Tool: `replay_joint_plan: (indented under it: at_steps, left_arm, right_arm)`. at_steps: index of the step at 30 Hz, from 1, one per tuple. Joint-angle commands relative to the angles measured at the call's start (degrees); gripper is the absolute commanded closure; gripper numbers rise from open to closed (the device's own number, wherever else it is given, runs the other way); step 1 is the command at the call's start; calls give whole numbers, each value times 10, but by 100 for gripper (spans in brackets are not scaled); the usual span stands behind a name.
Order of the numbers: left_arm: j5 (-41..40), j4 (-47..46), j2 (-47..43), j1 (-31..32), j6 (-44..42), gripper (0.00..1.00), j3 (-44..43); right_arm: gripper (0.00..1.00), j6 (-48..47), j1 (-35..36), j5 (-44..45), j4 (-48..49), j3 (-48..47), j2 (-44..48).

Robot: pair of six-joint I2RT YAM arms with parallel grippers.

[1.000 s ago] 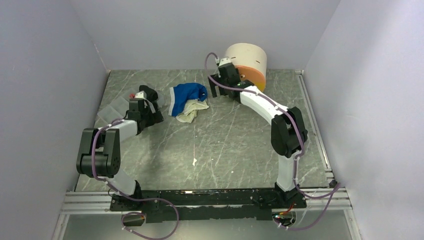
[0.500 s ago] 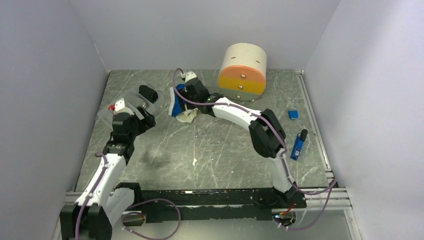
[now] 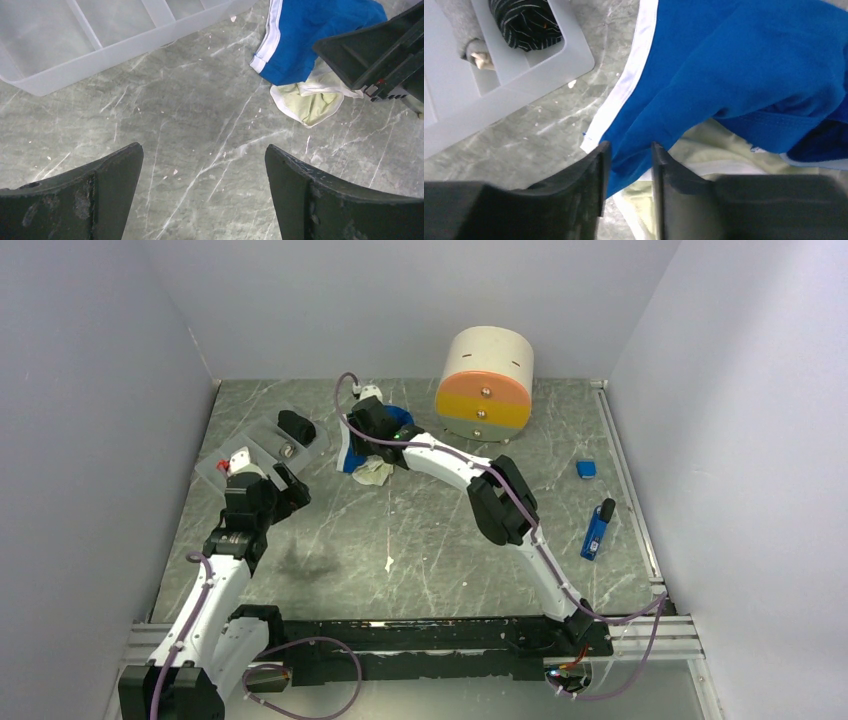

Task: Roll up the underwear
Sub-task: Pick up the underwear, then place the underwear at the center of the board.

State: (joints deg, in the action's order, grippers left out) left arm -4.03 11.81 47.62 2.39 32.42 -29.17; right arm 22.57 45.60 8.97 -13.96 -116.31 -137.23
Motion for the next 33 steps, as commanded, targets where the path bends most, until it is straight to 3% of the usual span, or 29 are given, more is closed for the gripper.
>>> replay_joint_plan:
  at_steps: [1, 3, 4, 9, 17, 22, 28, 33]
  left_arm:
    - [20, -3, -12, -1, -2, 4, 3]
    - [30, -5, -10, -1, -5, 3, 1]
    - [34, -6, -8, -1, -6, 3, -1]
    - [62, -10, 5, -1, -1, 3, -7]
    - [79, -5, -4, -1, 6, 4, -12]
    - [88, -5, -4, -1, 6, 3, -15]
    - [108, -6, 14, -1, -17, 3, -23]
    - [182, -64, 38, 0, -16, 3, -5]
  right_arm:
    - [77, -5, 7, 12, 21, -8, 28]
    - [98, -14, 9, 16, 53, 25, 63]
    - [100, -17, 8, 13, 62, 35, 77]
    - [100, -33, 6, 7, 38, 43, 135]
    - [100, -47, 2, 7, 50, 172, 305]
    - [100, -41, 2, -30, 61, 330, 463]
    - [100, -10, 3, -197, 39, 587, 651]
    - [100, 52, 3, -190, -1, 769, 743]
